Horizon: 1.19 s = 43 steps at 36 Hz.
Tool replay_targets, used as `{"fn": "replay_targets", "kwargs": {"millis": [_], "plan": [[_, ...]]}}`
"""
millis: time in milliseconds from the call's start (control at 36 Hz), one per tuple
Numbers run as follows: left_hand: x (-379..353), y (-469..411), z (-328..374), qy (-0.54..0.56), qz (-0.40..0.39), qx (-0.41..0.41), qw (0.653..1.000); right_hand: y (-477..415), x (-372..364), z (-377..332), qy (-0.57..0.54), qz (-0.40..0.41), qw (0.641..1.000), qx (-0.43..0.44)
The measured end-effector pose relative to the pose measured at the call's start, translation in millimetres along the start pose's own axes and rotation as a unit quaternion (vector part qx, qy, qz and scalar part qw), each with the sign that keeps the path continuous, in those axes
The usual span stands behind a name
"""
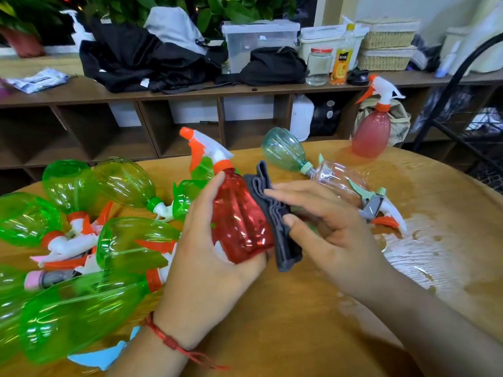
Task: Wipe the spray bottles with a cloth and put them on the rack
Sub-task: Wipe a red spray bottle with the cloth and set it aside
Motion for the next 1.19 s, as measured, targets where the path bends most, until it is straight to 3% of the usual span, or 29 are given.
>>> {"fn": "replay_targets", "kwargs": {"millis": [139, 389, 639, 778, 917, 1083, 1194], "plan": [[5, -1, -5, 0.099, 0.035, 0.017, 0.994, 2, -3, -8, 0.018, 0.000, 1.000, 0.024], [-14, 4, 4, 0.156, -0.037, 0.014, 0.987, -1, 11, 10, -0.069, 0.043, 0.996, -0.024], [-28, 10, 11, 0.062, -0.128, 0.006, 0.990, -1, 12, 19, -0.099, 0.059, 0.990, -0.081], [-26, 7, 14, -0.089, -0.117, -0.025, 0.989, -10, 6, 11, -0.044, 0.044, 0.994, -0.086], [-21, 6, 17, -0.154, -0.068, -0.039, 0.985, -2, 6, 14, 0.022, 0.024, 0.998, -0.049], [4, 3, 8, -0.125, 0.017, -0.018, 0.992, -1, 1, 1, 0.034, 0.010, 0.999, 0.008], [6, 0, -4, -0.013, 0.020, 0.006, 1.000, 1, 4, -5, 0.031, 0.011, 0.999, 0.031]]}}
Point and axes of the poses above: each hand's wrist, its own y-axis away from the middle knuckle, its own x-axis out of the back of the hand, z = x × y, the point moved 10 cm from there along -y, towards the middle knuckle, and after that the axes turned 8 degrees about -z, right-handed, at the moved point
